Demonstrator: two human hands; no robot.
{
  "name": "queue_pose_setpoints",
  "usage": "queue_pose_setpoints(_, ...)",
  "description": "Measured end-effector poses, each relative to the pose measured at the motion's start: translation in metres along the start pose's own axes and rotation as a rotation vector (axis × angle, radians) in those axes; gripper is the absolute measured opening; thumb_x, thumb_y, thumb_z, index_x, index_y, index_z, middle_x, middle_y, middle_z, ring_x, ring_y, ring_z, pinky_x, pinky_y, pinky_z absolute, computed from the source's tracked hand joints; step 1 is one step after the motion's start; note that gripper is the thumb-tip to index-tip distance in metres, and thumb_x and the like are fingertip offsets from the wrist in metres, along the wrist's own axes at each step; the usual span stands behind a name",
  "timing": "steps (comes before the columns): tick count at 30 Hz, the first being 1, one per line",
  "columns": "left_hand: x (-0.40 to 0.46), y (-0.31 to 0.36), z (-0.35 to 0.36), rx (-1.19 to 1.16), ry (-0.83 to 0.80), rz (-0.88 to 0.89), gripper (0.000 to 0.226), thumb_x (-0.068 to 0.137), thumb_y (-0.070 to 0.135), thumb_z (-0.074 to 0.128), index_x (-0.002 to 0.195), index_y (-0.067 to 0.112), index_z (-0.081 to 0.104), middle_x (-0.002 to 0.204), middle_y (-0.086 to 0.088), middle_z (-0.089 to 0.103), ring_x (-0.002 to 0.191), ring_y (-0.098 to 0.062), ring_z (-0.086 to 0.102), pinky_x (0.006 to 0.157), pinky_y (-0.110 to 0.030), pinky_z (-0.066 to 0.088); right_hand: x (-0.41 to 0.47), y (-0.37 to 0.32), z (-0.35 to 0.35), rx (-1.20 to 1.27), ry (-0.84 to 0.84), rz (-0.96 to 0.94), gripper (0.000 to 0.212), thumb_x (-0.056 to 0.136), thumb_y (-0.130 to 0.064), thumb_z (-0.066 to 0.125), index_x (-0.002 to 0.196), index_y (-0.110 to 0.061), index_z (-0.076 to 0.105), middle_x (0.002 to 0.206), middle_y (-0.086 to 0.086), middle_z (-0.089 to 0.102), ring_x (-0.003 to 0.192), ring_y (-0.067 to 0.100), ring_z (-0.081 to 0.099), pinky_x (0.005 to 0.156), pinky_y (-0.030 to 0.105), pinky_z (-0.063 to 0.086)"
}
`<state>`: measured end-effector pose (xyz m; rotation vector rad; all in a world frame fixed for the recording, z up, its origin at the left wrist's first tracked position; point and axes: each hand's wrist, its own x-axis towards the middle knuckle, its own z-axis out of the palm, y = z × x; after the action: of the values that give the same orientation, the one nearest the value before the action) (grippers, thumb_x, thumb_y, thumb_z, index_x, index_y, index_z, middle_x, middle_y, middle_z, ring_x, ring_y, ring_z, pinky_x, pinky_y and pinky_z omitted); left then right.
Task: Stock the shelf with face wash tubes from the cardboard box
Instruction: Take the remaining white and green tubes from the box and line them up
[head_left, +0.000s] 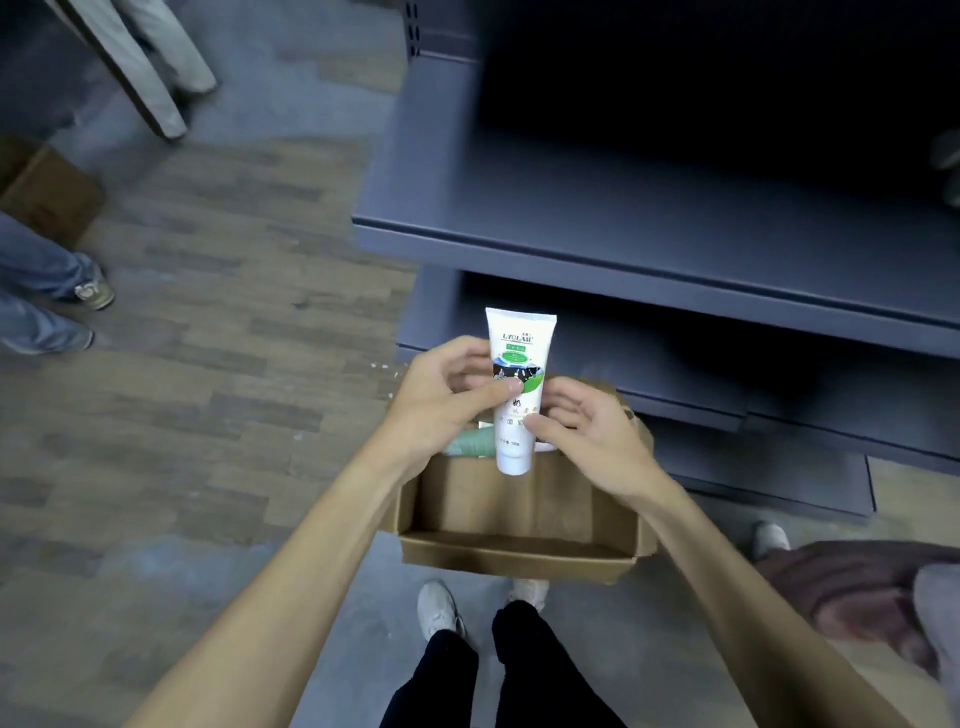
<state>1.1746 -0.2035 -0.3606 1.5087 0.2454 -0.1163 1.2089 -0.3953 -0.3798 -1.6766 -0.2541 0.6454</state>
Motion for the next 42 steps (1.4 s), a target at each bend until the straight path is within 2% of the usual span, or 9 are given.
queue_pose_setpoints(3,-0.001,0.031,0.008,0.027,0.034,0.088,0.028,0.077,0.003,0.080,0.101,0.014,0.070,0.095,0.000,0.076,0.077,-0.011,0.070,0.076,-0.026,0.056,-0.008,-0.026,-0.002,0.066,0.069,-0.020,0.031,0.087,-0.003,0.071,0.117,-0.005,0.061,0.109,0.009,0.074,0.099,0.018,0.071,0.085,0.024,0.055)
queue_pose_setpoints(6,-0.002,0.071,0.016,0.069,0.053,0.209,0.028,0.076,0.002,0.082,0.098,0.014,0.070,0.097,-0.003,0.075,0.078,-0.009,0.068,0.072,-0.024,0.057,-0.016,-0.058,-0.005,0.016,0.185,-0.105,0.034,0.080,-0.009,0.080,0.110,-0.010,0.064,0.105,0.004,0.075,0.098,0.018,0.072,0.085,0.029,0.055)
queue_pose_setpoints(9,0.000,0.120,0.021,0.126,0.052,0.356,0.027,0.076,0.006,0.082,0.099,0.014,0.071,0.098,0.000,0.075,0.085,-0.012,0.070,0.077,-0.021,0.055,-0.024,-0.103,-0.013,-0.022,0.289,-0.199,0.039,0.077,-0.015,0.085,0.111,-0.016,0.064,0.109,-0.002,0.073,0.103,0.013,0.070,0.090,0.033,0.057)
queue_pose_setpoints(16,0.008,0.242,0.039,0.196,0.021,0.645,0.023,0.077,0.015,0.082,0.097,0.023,0.072,0.097,0.008,0.075,0.092,-0.017,0.070,0.088,-0.035,0.057,-0.048,-0.214,-0.052,-0.113,0.473,-0.430,0.044,0.073,-0.022,0.088,0.110,-0.020,0.065,0.109,-0.006,0.072,0.104,0.010,0.070,0.091,0.036,0.058)
queue_pose_setpoints(21,0.007,0.308,0.059,0.238,0.023,0.791,0.023,0.076,0.022,0.084,0.095,0.025,0.071,0.095,0.014,0.075,0.091,-0.009,0.069,0.084,-0.027,0.055,-0.065,-0.279,-0.079,-0.160,0.545,-0.555,0.044,0.071,-0.024,0.089,0.107,-0.024,0.065,0.110,-0.005,0.072,0.105,0.009,0.070,0.091,0.035,0.058)
queue_pose_setpoints(27,0.007,0.351,0.071,0.212,-0.001,0.852,0.024,0.076,0.023,0.084,0.095,0.023,0.070,0.096,0.009,0.074,0.094,-0.014,0.069,0.085,-0.043,0.057,-0.084,-0.320,-0.092,-0.169,0.616,-0.648,0.048,0.069,-0.033,0.088,0.109,-0.021,0.064,0.108,-0.006,0.072,0.101,0.007,0.071,0.082,0.024,0.057)
queue_pose_setpoints(30,0.014,0.356,0.076,0.212,-0.004,0.855,0.023,0.073,0.026,0.084,0.092,0.026,0.070,0.094,0.011,0.074,0.091,-0.014,0.069,0.082,-0.048,0.058,-0.088,-0.325,-0.098,-0.209,0.634,-0.637,0.047,0.070,-0.032,0.088,0.109,-0.022,0.064,0.110,-0.009,0.071,0.101,0.005,0.070,0.083,0.024,0.058)
queue_pose_setpoints(36,0.038,0.361,0.104,0.244,0.018,0.868,0.024,0.074,0.025,0.085,0.094,0.025,0.072,0.094,0.009,0.075,0.092,-0.013,0.070,0.086,-0.047,0.057,-0.086,-0.335,-0.132,-0.249,0.667,-0.596,0.046,0.072,-0.034,0.088,0.109,-0.023,0.063,0.111,-0.012,0.069,0.097,0.000,0.069,0.086,0.027,0.057)
queue_pose_setpoints(42,0.076,0.376,0.141,0.251,0.091,0.835,0.026,0.073,0.027,0.085,0.095,0.029,0.072,0.095,0.011,0.075,0.093,-0.013,0.069,0.087,-0.046,0.057,-0.072,-0.345,-0.185,-0.249,0.642,-0.604,0.047,0.072,-0.034,0.087,0.110,-0.024,0.061,0.113,-0.012,0.067,0.098,-0.001,0.069,0.079,0.023,0.058)
